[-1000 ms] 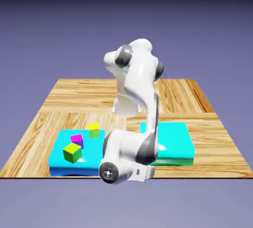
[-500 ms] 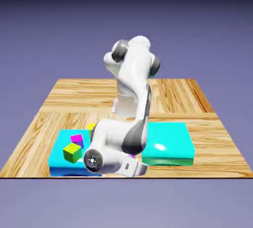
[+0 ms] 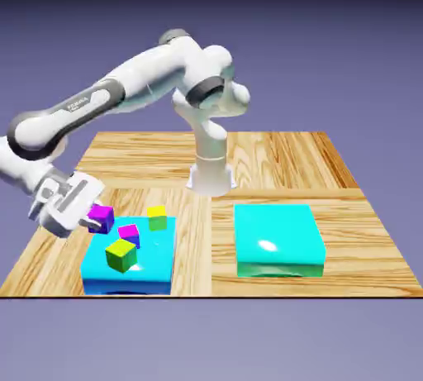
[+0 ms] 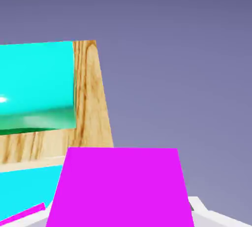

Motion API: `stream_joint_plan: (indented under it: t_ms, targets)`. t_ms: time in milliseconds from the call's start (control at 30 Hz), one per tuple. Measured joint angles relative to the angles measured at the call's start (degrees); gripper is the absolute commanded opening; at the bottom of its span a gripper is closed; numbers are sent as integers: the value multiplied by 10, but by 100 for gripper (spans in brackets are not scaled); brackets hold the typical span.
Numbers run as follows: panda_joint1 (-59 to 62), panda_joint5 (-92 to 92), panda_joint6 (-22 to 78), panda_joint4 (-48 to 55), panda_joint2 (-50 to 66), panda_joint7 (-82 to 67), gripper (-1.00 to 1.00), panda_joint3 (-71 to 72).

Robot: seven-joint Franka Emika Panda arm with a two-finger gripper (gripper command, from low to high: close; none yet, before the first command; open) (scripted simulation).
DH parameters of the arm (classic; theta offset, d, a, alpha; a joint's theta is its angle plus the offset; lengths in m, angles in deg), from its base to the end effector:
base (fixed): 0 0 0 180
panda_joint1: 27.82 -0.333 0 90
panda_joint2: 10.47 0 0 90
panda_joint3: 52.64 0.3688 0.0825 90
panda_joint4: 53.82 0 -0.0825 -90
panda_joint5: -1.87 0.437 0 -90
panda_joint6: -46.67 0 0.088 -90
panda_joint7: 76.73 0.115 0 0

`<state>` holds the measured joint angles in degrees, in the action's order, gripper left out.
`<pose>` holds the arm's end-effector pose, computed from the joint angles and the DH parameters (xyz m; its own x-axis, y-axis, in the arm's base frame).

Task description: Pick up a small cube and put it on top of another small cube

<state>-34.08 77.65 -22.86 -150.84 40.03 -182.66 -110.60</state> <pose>0.5804 -0.3457 0.2422 0.7609 0.2779 0.5863 0.6355 -0.5019 -0.5867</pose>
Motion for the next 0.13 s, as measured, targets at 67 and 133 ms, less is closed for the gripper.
stream_joint_plan:
  t_ms: [67, 133]
  targets:
    - [-14, 8, -15, -17, 4, -6, 100, 5]
    - [3, -1, 3, 4, -1, 2, 100, -1]
